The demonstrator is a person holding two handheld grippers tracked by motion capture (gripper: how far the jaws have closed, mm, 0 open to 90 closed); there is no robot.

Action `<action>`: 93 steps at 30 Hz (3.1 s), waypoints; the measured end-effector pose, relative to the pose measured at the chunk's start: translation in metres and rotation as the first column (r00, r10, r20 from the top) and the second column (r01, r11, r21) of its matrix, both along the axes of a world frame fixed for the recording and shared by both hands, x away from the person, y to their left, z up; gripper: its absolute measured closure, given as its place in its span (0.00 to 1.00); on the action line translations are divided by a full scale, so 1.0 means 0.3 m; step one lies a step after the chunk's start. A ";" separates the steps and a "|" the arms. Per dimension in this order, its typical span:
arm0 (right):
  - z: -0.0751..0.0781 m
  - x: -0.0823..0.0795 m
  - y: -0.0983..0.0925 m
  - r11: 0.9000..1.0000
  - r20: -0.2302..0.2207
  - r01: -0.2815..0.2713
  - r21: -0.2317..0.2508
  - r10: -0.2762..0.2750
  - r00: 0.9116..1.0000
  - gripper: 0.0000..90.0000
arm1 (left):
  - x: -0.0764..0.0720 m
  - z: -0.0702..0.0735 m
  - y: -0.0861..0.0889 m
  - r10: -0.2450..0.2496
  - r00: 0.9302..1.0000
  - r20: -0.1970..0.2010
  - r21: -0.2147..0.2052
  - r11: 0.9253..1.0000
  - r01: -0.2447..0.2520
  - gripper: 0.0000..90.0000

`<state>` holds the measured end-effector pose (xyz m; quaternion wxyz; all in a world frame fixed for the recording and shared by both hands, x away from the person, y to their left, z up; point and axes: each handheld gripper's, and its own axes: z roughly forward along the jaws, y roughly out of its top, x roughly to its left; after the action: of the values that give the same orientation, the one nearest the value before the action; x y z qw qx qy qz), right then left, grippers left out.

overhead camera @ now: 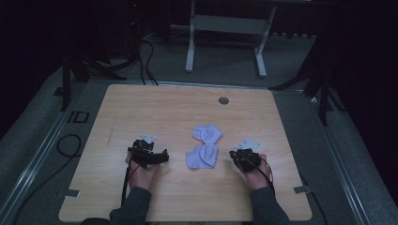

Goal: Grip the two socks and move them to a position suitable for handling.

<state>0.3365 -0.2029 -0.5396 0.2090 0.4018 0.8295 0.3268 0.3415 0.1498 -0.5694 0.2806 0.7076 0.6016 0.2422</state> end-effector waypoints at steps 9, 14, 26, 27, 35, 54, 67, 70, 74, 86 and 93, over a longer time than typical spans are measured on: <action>0.009 0.010 0.118 0.995 0.012 -0.097 -0.009 0.098 0.995 1.00 | -0.010 0.002 0.001 -0.021 0.999 0.025 -0.005 1.000 0.022 0.09; 0.004 0.022 0.168 0.992 -0.001 -0.127 -0.014 0.127 0.992 1.00 | -0.017 0.009 0.002 -0.025 0.999 0.028 -0.006 1.000 0.026 0.21; -0.056 0.022 0.188 0.992 -0.034 -0.123 -0.002 0.123 0.992 0.99 | -0.033 0.029 0.009 -0.024 1.000 0.009 -0.006 1.000 0.024 0.50; -0.058 0.017 0.185 0.993 -0.032 -0.119 0.009 0.119 0.992 0.99 | -0.033 0.029 0.009 -0.024 1.000 0.009 -0.006 1.000 0.024 0.52; -0.059 0.007 0.190 0.993 -0.023 -0.120 -0.001 0.120 0.992 0.99 | -0.047 0.042 0.004 -0.099 0.995 -0.005 -0.090 0.991 0.098 0.79; -0.061 -0.014 0.239 0.991 -0.018 -0.135 -0.003 0.135 0.991 0.99 | -0.089 0.083 -0.072 -0.300 0.952 0.056 -0.132 0.943 0.305 1.00; -0.060 -0.026 0.264 0.990 -0.024 -0.138 0.000 0.138 0.990 0.99 | -0.101 0.078 -0.129 -0.389 0.920 0.055 -0.139 0.909 0.393 1.00; -0.060 -0.026 0.265 0.991 -0.025 -0.134 0.001 0.134 0.991 0.99 | -0.105 0.060 -0.160 -0.434 0.900 0.050 -0.129 0.890 0.436 1.00; -0.061 -0.027 0.266 0.991 -0.023 -0.132 0.001 0.132 0.991 0.99 | -0.111 0.053 -0.187 -0.465 0.884 0.047 -0.127 0.875 0.467 1.00; -0.061 -0.027 0.270 0.991 -0.021 -0.135 0.004 0.135 0.991 0.99 | -0.108 0.030 -0.215 -0.494 0.869 0.011 -0.098 0.865 0.493 1.00; -0.024 -0.040 0.272 0.990 0.020 -0.139 0.005 0.139 0.990 0.96 | -0.112 0.029 -0.213 -0.492 0.870 0.012 -0.099 0.866 0.491 1.00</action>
<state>0.3244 -0.1212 -0.5470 0.1926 0.3404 0.8523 0.3474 0.3080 0.0859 -0.5608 0.3636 0.8242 0.4149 0.1278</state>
